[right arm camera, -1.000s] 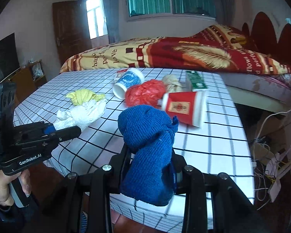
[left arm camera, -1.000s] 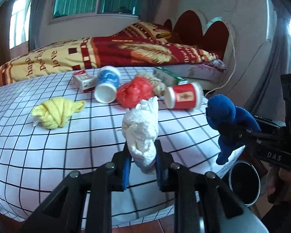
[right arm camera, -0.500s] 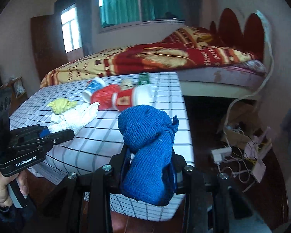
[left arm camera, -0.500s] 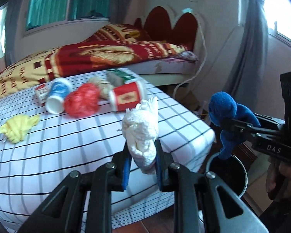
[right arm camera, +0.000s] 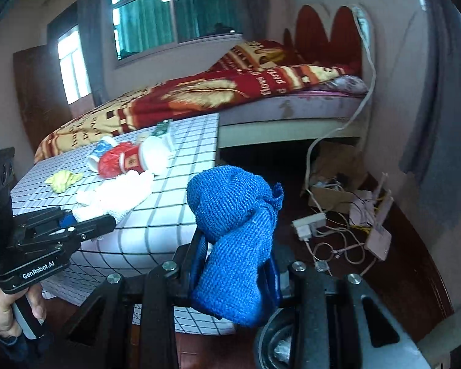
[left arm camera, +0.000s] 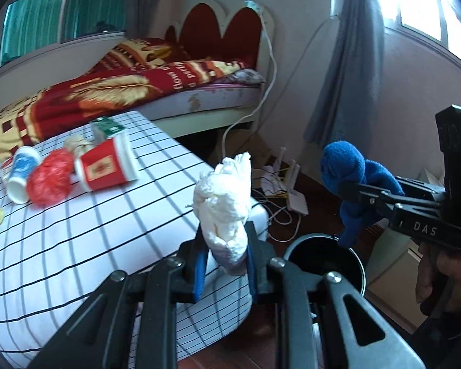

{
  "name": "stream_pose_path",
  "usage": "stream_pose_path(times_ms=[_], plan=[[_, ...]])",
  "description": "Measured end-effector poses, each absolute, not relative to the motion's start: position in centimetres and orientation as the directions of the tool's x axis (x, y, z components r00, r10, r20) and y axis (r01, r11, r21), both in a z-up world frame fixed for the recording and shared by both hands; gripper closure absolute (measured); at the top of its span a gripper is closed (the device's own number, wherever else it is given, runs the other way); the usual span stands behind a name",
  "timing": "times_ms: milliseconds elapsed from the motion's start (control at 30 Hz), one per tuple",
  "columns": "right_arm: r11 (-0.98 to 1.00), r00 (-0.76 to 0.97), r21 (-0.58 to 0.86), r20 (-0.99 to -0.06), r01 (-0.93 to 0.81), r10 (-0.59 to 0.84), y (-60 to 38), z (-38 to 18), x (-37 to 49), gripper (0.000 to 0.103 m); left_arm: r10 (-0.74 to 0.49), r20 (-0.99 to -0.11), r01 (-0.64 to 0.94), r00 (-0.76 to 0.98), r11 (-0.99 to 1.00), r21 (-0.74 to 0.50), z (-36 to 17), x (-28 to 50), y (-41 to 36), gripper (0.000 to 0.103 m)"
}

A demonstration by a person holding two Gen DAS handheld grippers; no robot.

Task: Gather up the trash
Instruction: 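Carry tissue and sock over the black bin and open both tools to drop them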

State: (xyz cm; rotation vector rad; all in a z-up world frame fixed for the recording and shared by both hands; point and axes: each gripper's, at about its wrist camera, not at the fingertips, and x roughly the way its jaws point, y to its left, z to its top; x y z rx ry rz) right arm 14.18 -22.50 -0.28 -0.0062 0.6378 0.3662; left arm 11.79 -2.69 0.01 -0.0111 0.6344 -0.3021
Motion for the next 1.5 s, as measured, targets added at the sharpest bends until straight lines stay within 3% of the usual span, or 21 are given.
stream_pose_path(times_ms=[733, 1367, 1433, 1467, 1500], plan=[[0.986, 0.767, 0.076, -0.621, -0.148, 0.163, -34.1, -4.0, 10.2, 0.066, -0.456, -0.611, 0.513, 0.647, 0.853, -0.094, -3.4, 11.4, -14.7, 0.08], [0.984, 0.627, 0.098, -0.759, -0.151, 0.173, -37.6, -14.2, 12.1, 0.066, -0.517, -0.728, 0.603, 0.451, 0.778, -0.178, -11.3, 13.8, -20.1, 0.08], [0.982, 0.605, 0.109, -0.775, -0.153, 0.18, -37.7, -15.3, 12.7, 0.064, -0.513, -0.743, 0.599, 0.431, 0.778, -0.19, -12.1, 14.1, -20.2, 0.076], [0.983, 0.594, 0.108, -0.785, -0.149, 0.176, -37.8, -15.8, 13.0, 0.047, -0.5, -0.755, 0.592, 0.424, 0.784, -0.187, -12.6, 14.4, -20.4, 0.063], [0.989, 0.589, 0.076, -0.796, -0.128, 0.138, -37.9, -16.4, 13.2, 0.031, -0.473, -0.764, 0.576, 0.44, 0.801, -0.164, -12.9, 14.4, -20.5, 0.037]])
